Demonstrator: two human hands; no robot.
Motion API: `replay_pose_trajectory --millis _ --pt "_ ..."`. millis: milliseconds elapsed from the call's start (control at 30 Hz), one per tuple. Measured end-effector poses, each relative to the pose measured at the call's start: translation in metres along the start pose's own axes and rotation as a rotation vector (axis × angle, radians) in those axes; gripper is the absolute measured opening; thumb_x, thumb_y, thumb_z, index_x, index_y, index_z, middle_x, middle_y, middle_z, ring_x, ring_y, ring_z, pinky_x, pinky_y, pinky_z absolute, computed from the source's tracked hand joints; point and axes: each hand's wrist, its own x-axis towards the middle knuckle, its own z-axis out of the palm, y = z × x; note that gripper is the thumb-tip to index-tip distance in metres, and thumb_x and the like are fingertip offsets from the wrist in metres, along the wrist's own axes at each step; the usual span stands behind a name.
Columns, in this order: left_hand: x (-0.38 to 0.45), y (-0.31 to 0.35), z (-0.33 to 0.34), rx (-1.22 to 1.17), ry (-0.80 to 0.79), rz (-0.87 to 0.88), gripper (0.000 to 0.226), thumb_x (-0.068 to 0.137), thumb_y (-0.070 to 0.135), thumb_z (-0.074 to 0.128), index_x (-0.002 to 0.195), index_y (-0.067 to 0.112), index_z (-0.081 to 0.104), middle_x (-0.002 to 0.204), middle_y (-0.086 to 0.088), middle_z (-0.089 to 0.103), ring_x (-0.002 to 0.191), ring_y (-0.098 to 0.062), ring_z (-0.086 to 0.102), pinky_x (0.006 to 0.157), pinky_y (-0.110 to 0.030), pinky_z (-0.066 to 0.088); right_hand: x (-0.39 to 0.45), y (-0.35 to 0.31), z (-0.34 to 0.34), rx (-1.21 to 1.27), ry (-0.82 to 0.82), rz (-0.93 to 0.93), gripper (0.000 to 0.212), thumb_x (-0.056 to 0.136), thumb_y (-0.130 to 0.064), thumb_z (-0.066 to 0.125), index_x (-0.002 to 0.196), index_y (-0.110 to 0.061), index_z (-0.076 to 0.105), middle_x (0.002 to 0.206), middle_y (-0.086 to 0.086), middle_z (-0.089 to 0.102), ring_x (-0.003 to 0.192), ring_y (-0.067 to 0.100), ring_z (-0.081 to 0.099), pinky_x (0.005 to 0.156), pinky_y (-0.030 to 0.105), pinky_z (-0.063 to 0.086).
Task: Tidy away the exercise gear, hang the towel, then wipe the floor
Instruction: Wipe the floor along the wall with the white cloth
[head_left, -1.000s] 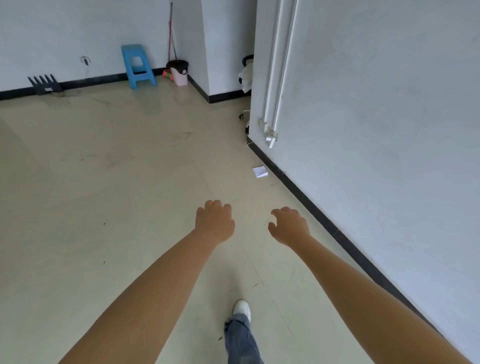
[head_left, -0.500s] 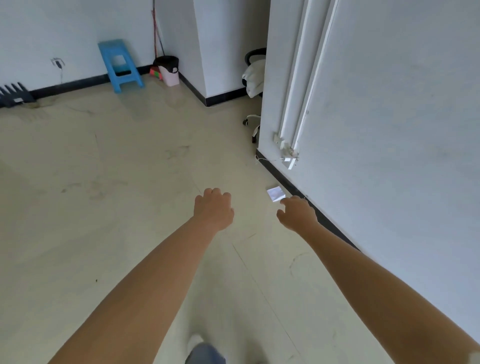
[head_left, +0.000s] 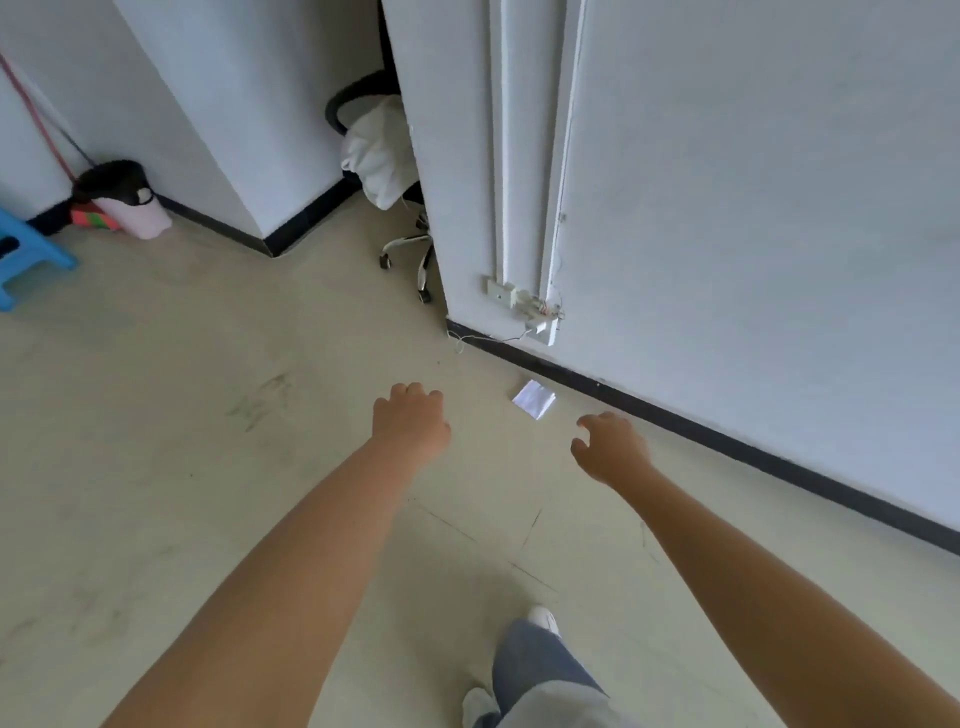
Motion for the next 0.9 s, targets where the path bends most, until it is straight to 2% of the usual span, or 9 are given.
replay_pose_trajectory --millis 167,333,467,567,700,900 --pt "0.098 0.003 -0.005 0.022 -0.063 0.179 0.040 0.099 0.026 0.036 0.134 0.010 0.042 0.137 -0.011 0.042 0.131 -0.027 0.035 0.101 -0.037 0.037 0.061 0.019 0.003 0.088 -0.017 0.268 0.042 0.096 -0.023 0.040 0.138 -0.015 0.043 0.138 0.009 0.045 0.128 0.026 0.041 0.102 0.035 0.038" --pt "0.196 0.012 -0.013 0.105 -0.150 0.313 0.038 0.099 0.026 0.036 0.132 0.009 0.043 0.135 -0.010 0.043 0.130 -0.028 0.036 0.101 -0.036 0.037 0.143 0.022 0.002 0.228 -0.012 0.439 0.041 0.096 -0.021 0.040 0.136 -0.013 0.045 0.139 0.011 0.046 0.127 0.028 0.043 0.100 0.034 0.041" --pt "0.272 0.009 -0.017 0.165 -0.175 0.404 0.035 0.098 0.024 0.037 0.127 0.008 0.047 0.132 -0.010 0.046 0.128 -0.027 0.038 0.100 -0.036 0.037 0.225 0.005 0.013 0.310 -0.037 0.524 0.038 0.095 -0.016 0.040 0.131 -0.006 0.050 0.134 0.015 0.049 0.123 0.030 0.046 0.097 0.037 0.043" --pt "0.327 0.010 -0.012 0.178 -0.190 0.425 0.035 0.097 0.024 0.038 0.127 0.008 0.047 0.132 -0.011 0.046 0.128 -0.028 0.038 0.100 -0.037 0.037 0.277 -0.023 0.030 0.327 -0.068 0.513 0.039 0.095 -0.017 0.039 0.133 -0.008 0.047 0.136 0.014 0.047 0.125 0.030 0.043 0.099 0.038 0.042" --pt "0.393 0.026 0.024 0.213 -0.258 0.521 0.035 0.097 0.022 0.037 0.127 0.008 0.047 0.131 -0.011 0.047 0.125 -0.028 0.040 0.098 -0.036 0.038 0.339 -0.047 0.058 0.335 -0.099 0.470 0.039 0.096 -0.019 0.040 0.134 -0.010 0.046 0.136 0.011 0.046 0.127 0.027 0.040 0.100 0.035 0.038" --pt "0.496 0.053 0.131 0.264 -0.376 0.590 0.033 0.097 0.019 0.036 0.126 0.006 0.046 0.130 -0.011 0.047 0.124 -0.028 0.041 0.096 -0.035 0.038 0.418 -0.030 0.137 0.368 -0.112 0.572 0.040 0.096 -0.019 0.040 0.135 -0.011 0.045 0.134 0.009 0.048 0.128 0.025 0.040 0.100 0.032 0.036"
